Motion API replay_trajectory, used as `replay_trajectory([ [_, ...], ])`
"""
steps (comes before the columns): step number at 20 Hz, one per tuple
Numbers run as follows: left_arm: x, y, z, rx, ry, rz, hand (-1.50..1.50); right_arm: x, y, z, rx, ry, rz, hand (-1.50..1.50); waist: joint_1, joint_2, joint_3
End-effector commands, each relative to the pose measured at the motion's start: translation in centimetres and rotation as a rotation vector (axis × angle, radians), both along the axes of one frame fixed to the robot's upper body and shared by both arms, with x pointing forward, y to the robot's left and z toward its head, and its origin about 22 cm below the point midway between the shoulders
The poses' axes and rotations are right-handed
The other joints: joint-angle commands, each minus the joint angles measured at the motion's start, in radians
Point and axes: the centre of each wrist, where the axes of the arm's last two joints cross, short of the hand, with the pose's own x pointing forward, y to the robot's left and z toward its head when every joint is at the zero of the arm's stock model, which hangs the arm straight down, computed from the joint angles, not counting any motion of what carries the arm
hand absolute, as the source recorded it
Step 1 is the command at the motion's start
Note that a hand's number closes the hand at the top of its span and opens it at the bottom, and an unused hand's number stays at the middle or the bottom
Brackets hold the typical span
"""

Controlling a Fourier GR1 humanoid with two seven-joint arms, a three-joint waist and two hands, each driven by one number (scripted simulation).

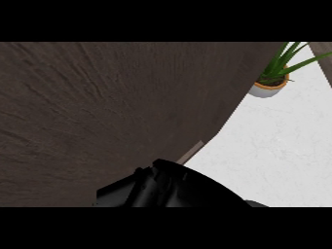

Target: Pick up the wine, place it into the cabinet and close the cabinet

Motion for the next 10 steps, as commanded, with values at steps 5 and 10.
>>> replay_trajectory([
  [5,1.2,0.0,1.2,0.009,-0.011,0.008,1.5,6.2,2.6,0.7,0.045,0.064,-0.035,1.5,-0.001,0.003,0.001],
  [10,-0.3,1.2,1.5,0.013,-0.007,-0.004,1.5,7.0,4.7,1.5,0.08,0.091,-0.107,1.5,0.005,0.0,0.0],
])
